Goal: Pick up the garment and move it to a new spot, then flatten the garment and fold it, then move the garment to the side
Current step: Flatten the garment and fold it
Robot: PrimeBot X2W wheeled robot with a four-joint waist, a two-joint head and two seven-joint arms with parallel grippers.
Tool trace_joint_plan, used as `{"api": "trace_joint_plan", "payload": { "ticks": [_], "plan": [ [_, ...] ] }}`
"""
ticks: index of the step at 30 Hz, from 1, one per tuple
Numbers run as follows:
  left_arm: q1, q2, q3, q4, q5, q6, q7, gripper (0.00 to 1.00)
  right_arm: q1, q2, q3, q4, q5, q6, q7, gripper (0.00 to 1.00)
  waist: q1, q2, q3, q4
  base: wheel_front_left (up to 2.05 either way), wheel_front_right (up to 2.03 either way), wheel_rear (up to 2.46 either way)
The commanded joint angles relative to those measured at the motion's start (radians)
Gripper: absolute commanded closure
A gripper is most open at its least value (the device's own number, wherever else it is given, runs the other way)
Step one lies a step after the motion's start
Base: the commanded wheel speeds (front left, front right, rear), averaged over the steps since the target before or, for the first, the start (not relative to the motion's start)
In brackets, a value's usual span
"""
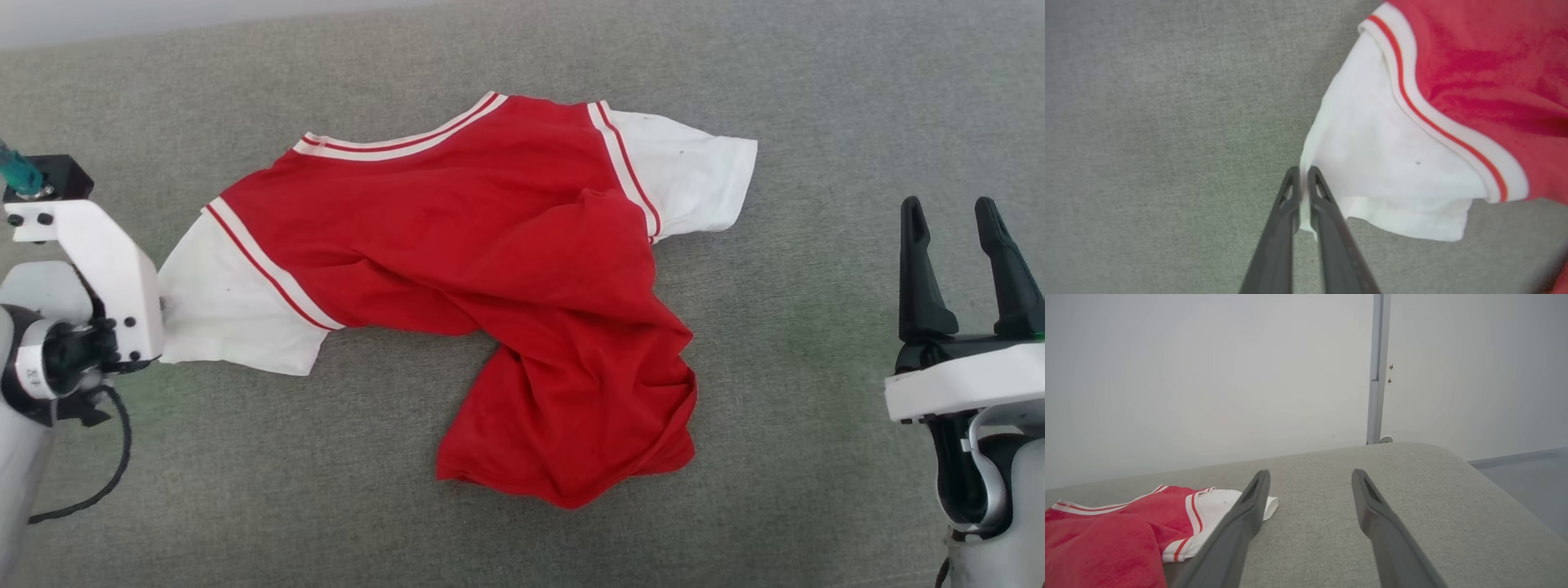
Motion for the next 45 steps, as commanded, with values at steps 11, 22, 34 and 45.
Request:
{"api": "trace_joint_plan", "payload": {
  "ticks": [11,22,34,45],
  "plan": [
    [-0.065,-0.081,-0.027,0.03,-0.031,0.056,0.089,0.0,-0.037,-0.025,0.018,-0.038,0.014,0.0,0.051,0.0,0.0,0.0,0.042,0.02,0.0,0.0,0.0],
    [-0.088,-0.142,-0.093,0.145,-0.001,0.02,0.063,1.0,-0.137,-0.126,0.1,0.019,0.068,0.0,0.196,0.0,0.0,0.0,0.08,0.066,0.0,0.0,0.0],
    [-0.188,-0.256,-0.127,0.186,0.002,-0.049,-0.032,1.0,-0.455,-0.362,0.329,0.343,0.195,0.0,0.528,0.0,0.0,0.0,0.129,0.202,0.0,0.0,0.0],
    [-0.25,-0.329,-0.15,0.271,0.004,-0.09,-0.096,1.0,-0.575,-0.43,0.619,0.627,0.33,0.0,0.892,0.0,0.0,0.0,0.169,0.268,0.0,0.0,0.0]
  ]
}}
